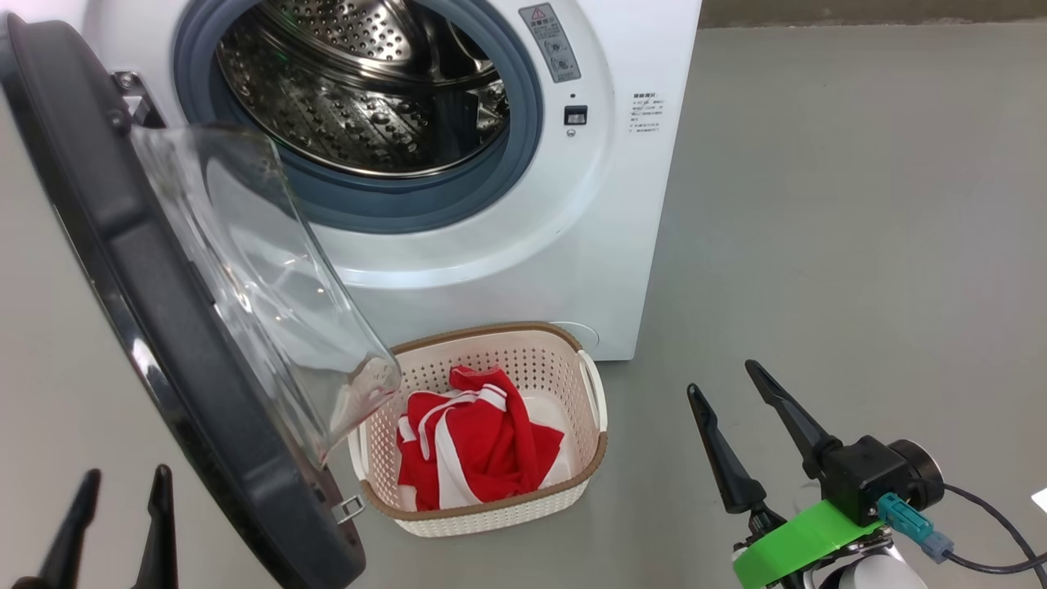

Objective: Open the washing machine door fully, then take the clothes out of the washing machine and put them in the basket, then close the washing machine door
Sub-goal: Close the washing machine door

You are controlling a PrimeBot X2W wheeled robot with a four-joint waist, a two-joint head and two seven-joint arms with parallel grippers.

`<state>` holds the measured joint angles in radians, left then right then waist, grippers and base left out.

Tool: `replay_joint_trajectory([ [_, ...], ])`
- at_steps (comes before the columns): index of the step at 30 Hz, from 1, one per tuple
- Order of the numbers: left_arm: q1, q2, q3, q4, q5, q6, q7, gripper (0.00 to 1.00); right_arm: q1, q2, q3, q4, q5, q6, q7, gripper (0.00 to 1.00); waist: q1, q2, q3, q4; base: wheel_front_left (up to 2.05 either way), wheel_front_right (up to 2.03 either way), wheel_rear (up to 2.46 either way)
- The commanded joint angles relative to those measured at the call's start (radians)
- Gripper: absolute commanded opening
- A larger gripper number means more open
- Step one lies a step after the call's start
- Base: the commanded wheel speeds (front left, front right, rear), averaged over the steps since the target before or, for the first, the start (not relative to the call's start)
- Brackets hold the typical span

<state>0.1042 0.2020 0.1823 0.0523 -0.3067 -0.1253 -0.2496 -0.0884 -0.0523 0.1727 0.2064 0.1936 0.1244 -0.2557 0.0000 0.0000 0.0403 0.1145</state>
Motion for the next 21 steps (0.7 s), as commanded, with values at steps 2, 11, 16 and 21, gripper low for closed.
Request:
replay_joint_trajectory([
  [2,-0.013,0.025,0.023,-0.012,0.01,-0.005,-0.012,0.0,-0.021,0.002,0.02,-0.023,0.012,0.006,-0.006,1.0,0.0,0.0,-0.001,0.0,0.0,0.0,0.0],
  [11,-0.04,0.025,0.04,-0.029,-0.058,-0.005,-0.012,0.0,-0.013,0.002,0.019,-0.024,0.011,0.006,-0.006,1.0,0.0,0.0,-0.001,0.005,0.0,0.0,0.0],
  [16,-0.081,0.011,0.075,-0.057,-0.246,-0.005,-0.012,0.0,-0.013,0.002,0.019,-0.021,0.013,0.006,-0.006,1.0,0.0,0.0,0.0,0.008,0.0,0.0,0.0],
  [21,-0.141,0.02,0.101,-0.081,-0.599,-0.005,0.064,0.0,-0.013,0.002,0.019,-0.019,0.014,0.006,-0.006,1.0,0.0,0.0,0.002,0.011,0.0,0.0,0.0],
])
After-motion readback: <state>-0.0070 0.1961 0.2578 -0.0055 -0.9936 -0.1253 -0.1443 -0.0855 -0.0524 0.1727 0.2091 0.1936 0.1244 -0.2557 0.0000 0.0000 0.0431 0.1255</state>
